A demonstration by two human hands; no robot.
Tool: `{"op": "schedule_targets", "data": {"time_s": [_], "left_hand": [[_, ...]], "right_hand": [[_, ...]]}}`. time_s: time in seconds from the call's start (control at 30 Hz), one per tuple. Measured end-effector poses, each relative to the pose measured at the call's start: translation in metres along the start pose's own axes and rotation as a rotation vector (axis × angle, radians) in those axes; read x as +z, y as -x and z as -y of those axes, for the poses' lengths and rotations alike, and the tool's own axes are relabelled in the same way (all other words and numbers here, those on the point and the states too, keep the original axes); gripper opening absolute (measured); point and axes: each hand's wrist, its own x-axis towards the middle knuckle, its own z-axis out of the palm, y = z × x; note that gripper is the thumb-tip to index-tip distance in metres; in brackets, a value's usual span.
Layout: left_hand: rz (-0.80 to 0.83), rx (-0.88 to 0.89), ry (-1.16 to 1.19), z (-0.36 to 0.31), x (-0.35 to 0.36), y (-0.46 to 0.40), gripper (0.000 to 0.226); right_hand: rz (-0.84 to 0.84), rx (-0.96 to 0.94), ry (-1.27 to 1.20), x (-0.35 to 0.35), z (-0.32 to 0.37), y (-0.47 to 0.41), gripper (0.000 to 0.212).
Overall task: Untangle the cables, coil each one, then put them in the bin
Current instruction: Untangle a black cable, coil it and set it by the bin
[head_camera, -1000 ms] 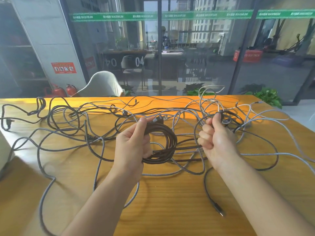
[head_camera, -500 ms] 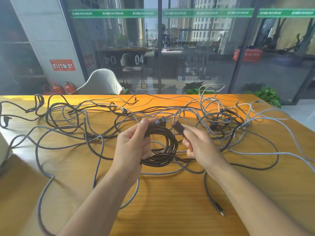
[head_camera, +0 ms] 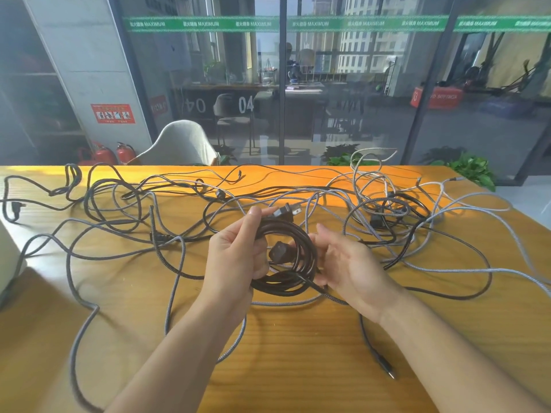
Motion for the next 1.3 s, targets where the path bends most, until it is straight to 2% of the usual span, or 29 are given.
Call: {"op": "schedule_targets", "data": {"time_s": [0.07,0.2,0.23,0.37,0.53,0.6,0.73,0.87,0.97,1.17,1.3], "left_hand": [[-0.007,-0.002,-0.012,0.001,0.002,0.000,0.034],[-0.024,-0.004,-0.006,0.005,0.005,-0.001,0.035],[-0.027,0.000,-0.010,0.006,0.005,-0.001,0.036],[-0.046,0.021,-0.023,0.009,0.007,0.000,0.035],[-0.080,0.044,-0.016,0.010,0.010,0.000,0.036],[-0.101,0.049,-0.013,0.010,0.009,0.000,0.035],[-0.092,0.036,-0.021,0.010,0.009,0.001,0.033],[-0.018,0.004,-0.016,0.008,0.014,0.003,0.032],[0.020,-0.023,-0.009,0.006,0.020,0.003,0.032],[0.004,-0.040,-0.003,0.007,0.005,0.001,0.032],[-0.012,-0.037,0.018,0.007,0.002,-0.001,0.032]], "right_hand": [[0.072,-0.033,0.015,0.000,0.000,0.001,0.033],[0.214,-0.089,0.109,0.005,0.002,0.007,0.038],[0.182,-0.111,0.138,0.009,0.001,0.008,0.037],[-0.124,-0.219,0.234,0.026,-0.009,0.001,0.036],[-0.484,-0.501,0.498,0.032,-0.018,-0.001,0.032],[-0.563,-0.562,0.448,0.031,-0.014,0.002,0.026],[-0.584,-0.507,0.313,0.024,-0.003,-0.001,0.022],[-0.662,-0.459,0.098,0.004,0.009,-0.003,0.021],[-0.718,-0.464,0.068,-0.009,0.012,-0.004,0.020],[-0.661,-0.365,0.059,-0.007,0.003,-0.009,0.022],[-0.707,-0.292,0.039,-0.007,0.002,-0.008,0.035]]}}
